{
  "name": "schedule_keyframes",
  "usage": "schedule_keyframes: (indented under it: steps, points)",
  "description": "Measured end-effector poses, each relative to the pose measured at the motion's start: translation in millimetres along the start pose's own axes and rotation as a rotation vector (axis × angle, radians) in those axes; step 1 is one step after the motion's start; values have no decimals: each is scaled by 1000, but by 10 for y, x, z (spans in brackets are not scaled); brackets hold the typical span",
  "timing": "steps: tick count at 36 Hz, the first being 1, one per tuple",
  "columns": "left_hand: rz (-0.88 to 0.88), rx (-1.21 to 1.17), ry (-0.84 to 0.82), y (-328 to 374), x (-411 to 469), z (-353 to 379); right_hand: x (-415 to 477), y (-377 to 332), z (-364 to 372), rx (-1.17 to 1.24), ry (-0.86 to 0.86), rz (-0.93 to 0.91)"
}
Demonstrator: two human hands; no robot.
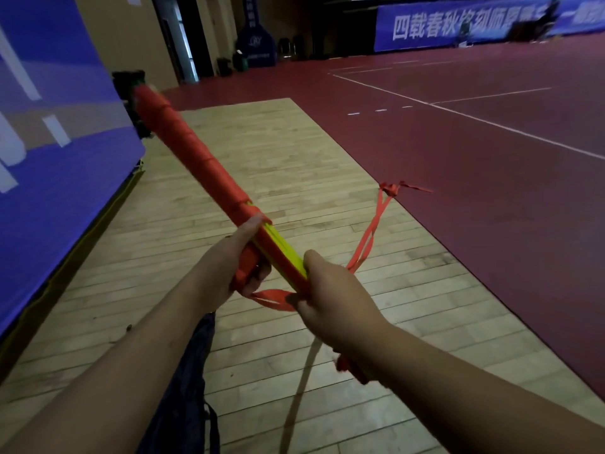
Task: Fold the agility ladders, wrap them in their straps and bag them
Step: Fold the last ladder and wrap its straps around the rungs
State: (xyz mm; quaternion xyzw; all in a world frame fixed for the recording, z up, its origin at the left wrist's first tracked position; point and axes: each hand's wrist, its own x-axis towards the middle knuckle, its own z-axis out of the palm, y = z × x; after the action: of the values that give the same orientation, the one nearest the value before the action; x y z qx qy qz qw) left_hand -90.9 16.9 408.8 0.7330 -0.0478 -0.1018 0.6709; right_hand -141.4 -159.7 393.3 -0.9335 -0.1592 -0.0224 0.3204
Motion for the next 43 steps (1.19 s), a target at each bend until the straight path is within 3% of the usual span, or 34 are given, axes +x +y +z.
schedule_keyframes:
  steps: [3,5,8,10,12,15,19,25,27,30,34,38,43]
  points:
    - [31,-53,78,-50,15,14,-29,-22,50,-113,1,-65]
    - [84,-94,82,-67,13,-24,-27,-29,36,-49,-21,-75]
    - [171,-141,74,-71,-7,-82,-16,-55,-67,497,-219,165]
    - [202,-139,71,-40,-26,-76,-15,-54,-131,670,-406,250]
    - [203,-158,113,-5,-21,-68,-23,-71,-141,637,-459,199]
    - [174,-202,195,17,10,-84,-13,-148,-85,603,-358,163]
    - [138,-199,183,22,38,-154,26,-181,-48,639,-218,177]
    - [-127,-15,-130,15,-39,-263,103,4,-89,398,-8,86]
    - [-152,27,-140,43,-47,-229,116,44,-74,354,-5,105]
    - [-85,80,-57,58,-8,-121,105,57,-14,269,24,155]
    - [-25,162,100,-18,-8,68,55,19,115,161,18,90]
    - [-4,35,221,-37,-25,53,52,-39,142,94,-18,35]
    - [98,-42,254,-21,-29,-11,30,-43,165,159,-114,6]
